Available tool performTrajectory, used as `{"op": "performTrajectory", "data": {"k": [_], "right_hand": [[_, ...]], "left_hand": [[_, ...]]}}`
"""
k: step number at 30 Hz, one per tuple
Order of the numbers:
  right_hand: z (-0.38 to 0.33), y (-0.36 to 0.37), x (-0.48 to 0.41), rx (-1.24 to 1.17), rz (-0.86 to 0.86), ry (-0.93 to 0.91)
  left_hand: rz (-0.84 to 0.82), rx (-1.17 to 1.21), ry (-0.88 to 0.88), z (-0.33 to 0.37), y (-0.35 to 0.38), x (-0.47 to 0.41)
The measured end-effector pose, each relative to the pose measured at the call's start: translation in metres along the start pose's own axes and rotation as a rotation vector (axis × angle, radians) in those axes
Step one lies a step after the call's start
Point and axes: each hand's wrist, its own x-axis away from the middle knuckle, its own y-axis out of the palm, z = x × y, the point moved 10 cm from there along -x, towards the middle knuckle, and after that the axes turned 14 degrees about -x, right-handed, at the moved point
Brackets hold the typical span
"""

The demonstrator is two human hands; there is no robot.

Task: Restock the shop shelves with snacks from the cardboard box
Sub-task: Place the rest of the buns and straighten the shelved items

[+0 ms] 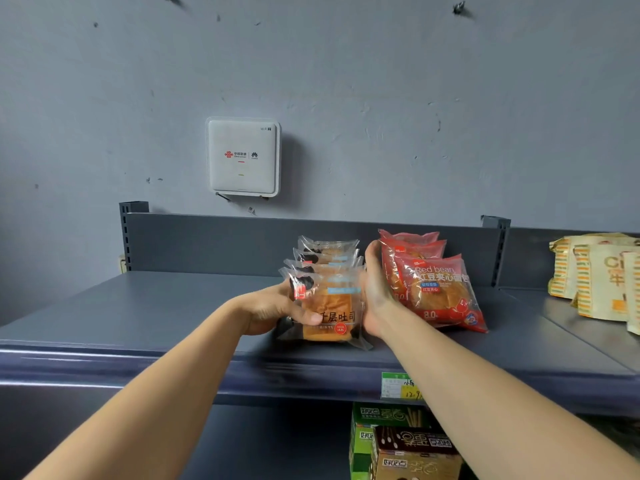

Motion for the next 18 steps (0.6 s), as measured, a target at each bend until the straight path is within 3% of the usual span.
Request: {"op": "performTrajectory", "data": {"k": [5, 10, 18], "right_hand": [[-0.002, 0.008, 0.003, -0.069, -0.052, -0.045], [-0.001, 0.011, 0.004, -0.084, -0.106, -0.040], [0.002, 0.022, 0.023, 0.283, -0.357, -0.019]], "left_hand": [[0.133, 0.028, -0.015, -0.003, -0.008, 0.000], [0.104, 0.045, 0.022, -0.003, -0.006, 0.003], [0.133, 0.104, 0.022, -0.005, -0.007, 0.011]]}}
